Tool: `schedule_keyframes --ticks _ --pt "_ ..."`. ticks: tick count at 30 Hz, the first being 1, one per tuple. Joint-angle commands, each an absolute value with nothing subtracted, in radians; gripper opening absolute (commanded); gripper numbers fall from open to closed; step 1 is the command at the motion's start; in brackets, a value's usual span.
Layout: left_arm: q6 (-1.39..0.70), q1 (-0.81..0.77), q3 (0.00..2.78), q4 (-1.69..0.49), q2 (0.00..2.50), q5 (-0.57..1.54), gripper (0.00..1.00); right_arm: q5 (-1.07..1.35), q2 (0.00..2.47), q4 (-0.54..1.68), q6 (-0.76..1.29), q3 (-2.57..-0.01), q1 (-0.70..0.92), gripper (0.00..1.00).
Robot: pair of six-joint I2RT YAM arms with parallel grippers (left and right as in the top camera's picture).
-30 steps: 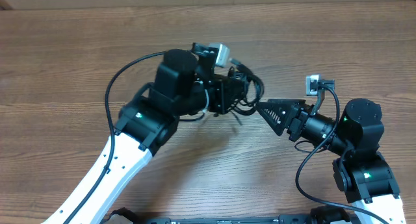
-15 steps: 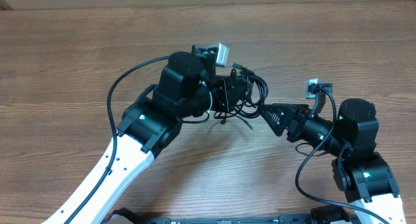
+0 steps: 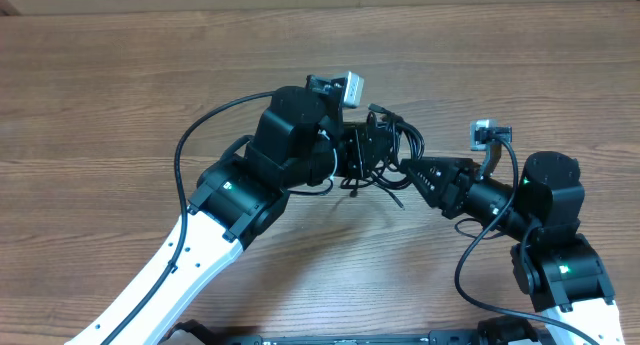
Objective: Untangle cables
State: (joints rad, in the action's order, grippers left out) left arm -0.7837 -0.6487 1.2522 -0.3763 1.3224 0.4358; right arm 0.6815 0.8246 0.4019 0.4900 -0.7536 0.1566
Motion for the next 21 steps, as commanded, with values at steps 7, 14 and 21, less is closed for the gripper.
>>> schedule_keyframes --ticks 7,14,21 --pt "-0.793 -0.656 1.272 -0.361 1.316 0.437 0.04 0.690 0.820 0.404 0.482 -0.753 0.151 0.21" --pt "-0.794 -0.661 1.272 -0.349 1.316 0.438 0.04 0.690 0.820 0.400 0.482 -0.753 0.151 0.20" --pt "-0.793 -0.682 1.272 -0.312 1.316 0.437 0.04 0.690 0.820 0.400 0.482 -0.753 0.151 0.10"
